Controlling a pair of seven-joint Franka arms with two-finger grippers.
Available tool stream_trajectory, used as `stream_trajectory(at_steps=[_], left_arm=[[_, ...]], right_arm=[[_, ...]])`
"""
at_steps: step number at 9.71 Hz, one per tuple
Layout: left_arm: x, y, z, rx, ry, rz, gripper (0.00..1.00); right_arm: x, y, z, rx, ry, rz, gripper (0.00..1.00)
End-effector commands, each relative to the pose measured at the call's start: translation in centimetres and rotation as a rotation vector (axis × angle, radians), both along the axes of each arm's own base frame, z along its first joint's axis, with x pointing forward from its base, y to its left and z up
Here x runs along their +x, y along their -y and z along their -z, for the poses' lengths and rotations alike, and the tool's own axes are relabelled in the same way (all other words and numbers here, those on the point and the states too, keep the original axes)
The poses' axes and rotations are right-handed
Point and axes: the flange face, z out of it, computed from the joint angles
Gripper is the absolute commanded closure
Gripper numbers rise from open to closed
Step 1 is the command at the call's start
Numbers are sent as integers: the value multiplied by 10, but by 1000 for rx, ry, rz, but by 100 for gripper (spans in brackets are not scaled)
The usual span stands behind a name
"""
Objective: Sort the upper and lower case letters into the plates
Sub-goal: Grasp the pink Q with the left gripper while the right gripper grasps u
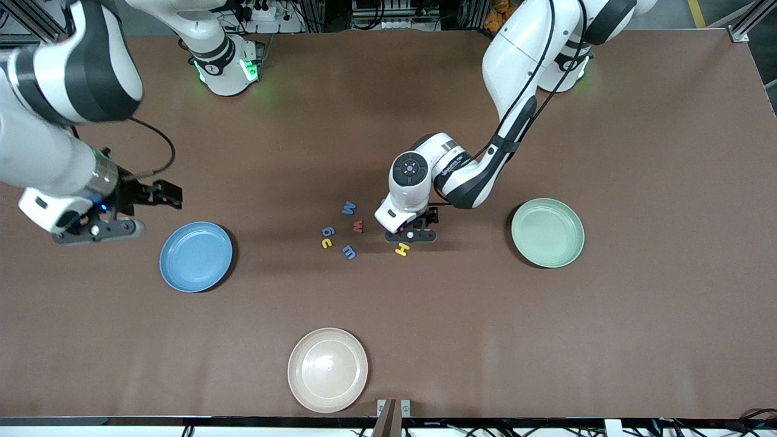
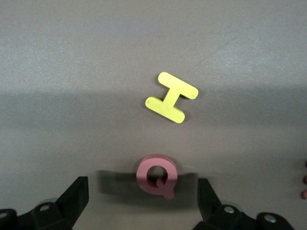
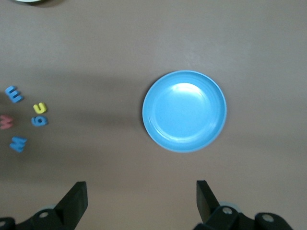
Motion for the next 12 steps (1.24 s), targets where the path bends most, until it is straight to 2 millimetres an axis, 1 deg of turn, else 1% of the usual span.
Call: stream_trajectory(at_steps=[1, 2, 3, 4, 5, 6, 7, 8, 10, 11, 12], left_arm=[[3, 5, -5, 10, 33, -37, 0], [3, 5, -5, 8, 32, -44, 0], [3, 5, -5, 9, 30, -45, 0], [1, 5, 1, 15, 26, -42, 0], [-4, 9, 7, 18, 19, -60, 0], [-8, 12, 12, 25, 16, -90, 1], [-11, 15, 12, 23, 18, -90, 4], [-9, 14, 12, 25, 18, -91, 9], [-7, 14, 10, 21, 21, -86, 29], [-7, 14, 10, 21, 21, -81, 30], [-2, 10, 9, 21, 24, -77, 31]], right_arm=[[20, -25, 51, 25, -10, -31, 0], [25, -40, 72, 30, -12, -35, 0], [30, -58, 100, 35, -8, -60, 0], [30, -94, 125, 41, 10, -104, 0], [29, -117, 146, 42, 19, -85, 0], [25, -139, 163, 41, 18, -82, 0], [20, -163, 176, 44, 28, -82, 0], [18, -181, 189, 45, 53, -61, 0], [3, -217, 213, 37, 66, -61, 0], [-8, -227, 228, 32, 86, -62, 0], [-15, -227, 242, 39, 106, -49, 0]])
